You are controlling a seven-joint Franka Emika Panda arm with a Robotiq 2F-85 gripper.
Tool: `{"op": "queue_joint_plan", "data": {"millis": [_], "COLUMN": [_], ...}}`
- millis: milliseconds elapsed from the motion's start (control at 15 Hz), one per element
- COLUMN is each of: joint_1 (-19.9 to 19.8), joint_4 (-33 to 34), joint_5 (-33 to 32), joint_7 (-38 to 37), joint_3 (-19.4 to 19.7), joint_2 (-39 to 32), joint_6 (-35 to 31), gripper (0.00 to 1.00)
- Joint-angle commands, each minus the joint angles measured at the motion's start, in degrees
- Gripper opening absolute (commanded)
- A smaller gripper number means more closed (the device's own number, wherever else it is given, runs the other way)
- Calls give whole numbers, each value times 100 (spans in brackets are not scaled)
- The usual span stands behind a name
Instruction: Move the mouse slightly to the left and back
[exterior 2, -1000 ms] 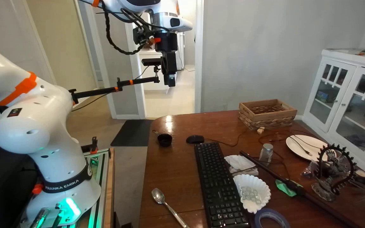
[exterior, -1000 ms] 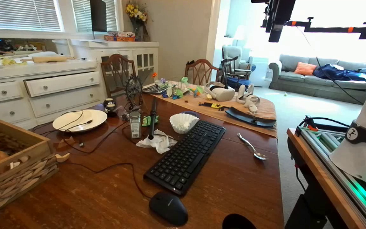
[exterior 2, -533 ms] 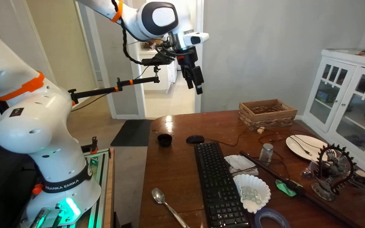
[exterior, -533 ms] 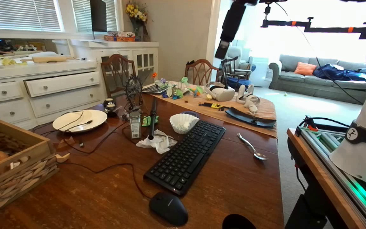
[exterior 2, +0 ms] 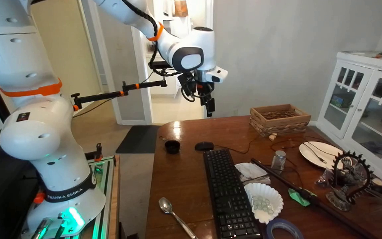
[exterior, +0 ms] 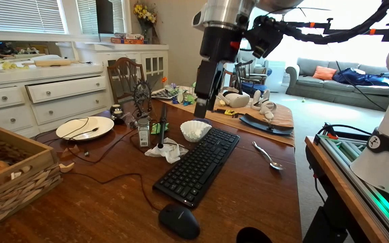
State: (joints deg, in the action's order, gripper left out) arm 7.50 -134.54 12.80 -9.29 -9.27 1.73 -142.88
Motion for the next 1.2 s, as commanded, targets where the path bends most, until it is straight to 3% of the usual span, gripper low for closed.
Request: {"op": "queue_joint_plan", "data": {"millis": [0, 200, 400, 467, 667, 1133], "joint_1": [110, 225, 389, 264, 345, 416], "joint_4": [578, 937, 1209, 905, 1085, 1384], "joint_5": [319, -139, -767, -325, -613, -596], "joint_7": [-362, -888, -823, -614, -672, -666], "joint_3": [-29, 24, 132, 39, 90, 37], "joint_2": [-877, -1531, -1900, -1620, -1870, -2308], "joint_6": [81, 124, 404, 135, 183, 186], "gripper": [100, 100, 100, 100, 100, 100]}}
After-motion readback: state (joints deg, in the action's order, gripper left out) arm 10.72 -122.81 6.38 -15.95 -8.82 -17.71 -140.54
